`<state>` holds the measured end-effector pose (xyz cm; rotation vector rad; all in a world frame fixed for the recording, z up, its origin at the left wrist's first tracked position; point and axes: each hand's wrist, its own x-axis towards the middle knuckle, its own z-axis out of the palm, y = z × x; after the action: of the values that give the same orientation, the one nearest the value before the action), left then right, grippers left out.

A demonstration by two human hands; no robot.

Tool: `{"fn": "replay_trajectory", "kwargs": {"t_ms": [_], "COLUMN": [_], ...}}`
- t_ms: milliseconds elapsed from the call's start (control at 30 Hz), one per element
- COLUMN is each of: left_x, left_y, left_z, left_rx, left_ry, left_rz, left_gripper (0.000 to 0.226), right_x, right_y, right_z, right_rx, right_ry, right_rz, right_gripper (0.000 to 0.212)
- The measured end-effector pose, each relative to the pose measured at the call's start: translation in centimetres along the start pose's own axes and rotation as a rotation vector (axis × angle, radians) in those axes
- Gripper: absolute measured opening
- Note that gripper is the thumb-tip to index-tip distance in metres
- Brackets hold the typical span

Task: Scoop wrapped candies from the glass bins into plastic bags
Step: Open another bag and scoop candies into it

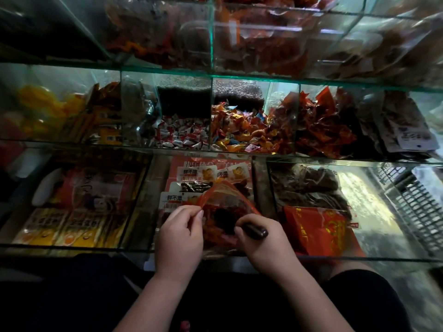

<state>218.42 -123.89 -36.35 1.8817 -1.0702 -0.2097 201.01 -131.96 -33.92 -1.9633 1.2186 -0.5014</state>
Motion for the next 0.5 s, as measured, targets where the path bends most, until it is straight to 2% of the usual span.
{"fn": "replay_trajectory", "kwargs": {"t_ms": [133,233,300,367,500], "left_x": [-0.1,0.0,0.0,0.0,-0.1], "left_y": [-0.1,-0.4,-0.6,-0.7,-0.9], "left_z": [0.0,-0.1,-0.2,-0.2,-0.1], "left_rx": [0.009,-0.004,-0.013,-0.024,-0.060], "left_ry": [-0.001,0.014,0.026,0.036,0.062], "left_rz": [0.001,-0.012,-0.020,-0.019,-0.028], "left_gripper": [0.016,0.015,0.016,0.015,0.014], "right_x": [0.0,-0.4,-0.2,0.4,0.8], "right_y": [0.5,0.8,0.8,0.8,0.9], "right_z": [0.2,0.9,0.8,-0.1,-1.3], "right_rx": [0.060,0.046,0.119,0.254,0.396], "right_ry": [-0.037,-0.052,0.005,0.072,0.072], "right_rz": [0.061,0.059,0.091,0.185,0.295], "right_gripper": [0.033,0.022,0.014,0.015,0.021]}}
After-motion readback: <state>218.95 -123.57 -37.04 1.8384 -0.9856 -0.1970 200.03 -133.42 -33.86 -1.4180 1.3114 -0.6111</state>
